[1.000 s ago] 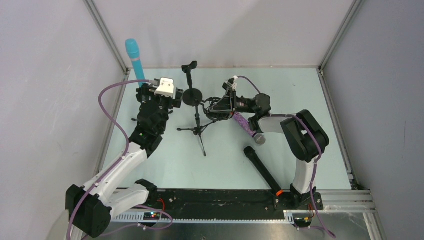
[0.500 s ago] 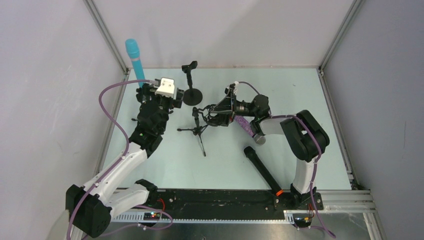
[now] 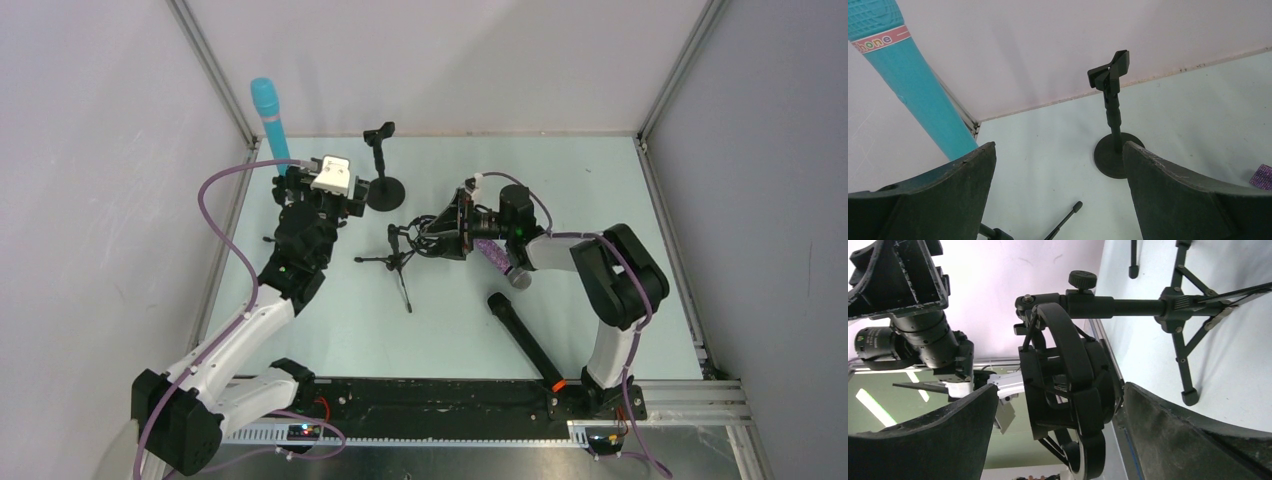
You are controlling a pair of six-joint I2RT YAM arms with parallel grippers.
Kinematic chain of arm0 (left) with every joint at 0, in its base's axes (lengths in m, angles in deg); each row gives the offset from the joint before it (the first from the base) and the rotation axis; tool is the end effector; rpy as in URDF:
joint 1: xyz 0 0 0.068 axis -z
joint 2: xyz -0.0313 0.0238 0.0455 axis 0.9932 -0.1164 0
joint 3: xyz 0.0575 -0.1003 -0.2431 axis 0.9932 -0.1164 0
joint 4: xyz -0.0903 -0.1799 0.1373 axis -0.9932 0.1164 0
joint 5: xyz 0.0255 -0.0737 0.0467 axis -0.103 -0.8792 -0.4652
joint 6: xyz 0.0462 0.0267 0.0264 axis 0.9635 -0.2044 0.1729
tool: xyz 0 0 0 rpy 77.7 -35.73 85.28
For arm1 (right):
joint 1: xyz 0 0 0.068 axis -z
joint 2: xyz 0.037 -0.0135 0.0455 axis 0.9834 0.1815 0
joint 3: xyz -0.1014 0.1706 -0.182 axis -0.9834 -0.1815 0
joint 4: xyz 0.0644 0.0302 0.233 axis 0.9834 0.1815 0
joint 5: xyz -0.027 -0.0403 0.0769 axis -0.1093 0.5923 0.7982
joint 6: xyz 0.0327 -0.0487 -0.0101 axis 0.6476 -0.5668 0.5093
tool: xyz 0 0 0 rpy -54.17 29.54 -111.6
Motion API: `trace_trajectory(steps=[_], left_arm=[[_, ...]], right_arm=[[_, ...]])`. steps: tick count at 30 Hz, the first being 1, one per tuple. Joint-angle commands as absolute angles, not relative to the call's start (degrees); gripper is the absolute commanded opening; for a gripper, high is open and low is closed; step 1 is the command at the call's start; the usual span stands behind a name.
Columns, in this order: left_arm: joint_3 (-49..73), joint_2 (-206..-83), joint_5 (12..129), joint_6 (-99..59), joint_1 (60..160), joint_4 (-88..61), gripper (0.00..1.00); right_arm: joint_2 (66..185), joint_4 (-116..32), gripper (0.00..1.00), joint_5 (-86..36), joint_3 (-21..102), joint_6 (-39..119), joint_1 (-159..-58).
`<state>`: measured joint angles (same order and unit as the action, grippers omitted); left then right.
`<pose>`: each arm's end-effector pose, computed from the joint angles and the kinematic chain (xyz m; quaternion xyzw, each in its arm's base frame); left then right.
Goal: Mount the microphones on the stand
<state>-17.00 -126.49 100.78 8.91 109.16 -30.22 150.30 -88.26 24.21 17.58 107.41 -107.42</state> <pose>0.2120 -0.0846 0.3438 0.1133 0.6717 0.0745 0.7283 0.3120 0.2063 0.2063 -0.0260 0.7314 0.6757 0.0884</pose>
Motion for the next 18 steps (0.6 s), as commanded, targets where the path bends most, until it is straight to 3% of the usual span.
trace_trajectory(steps=[1, 18], left_arm=[[-17.27, -125.08, 99.85, 9.67, 108.98, -32.76, 1.0], [-17.27, -124.72, 99.22, 9.59, 108.98, -32.7, 1.0]], right_arm=[[147.0, -82.36, 0.99, 23.09, 16.97, 100.81, -106.54], [132.92, -65.02, 0.99, 19.15, 12.55, 87.43, -97.47]])
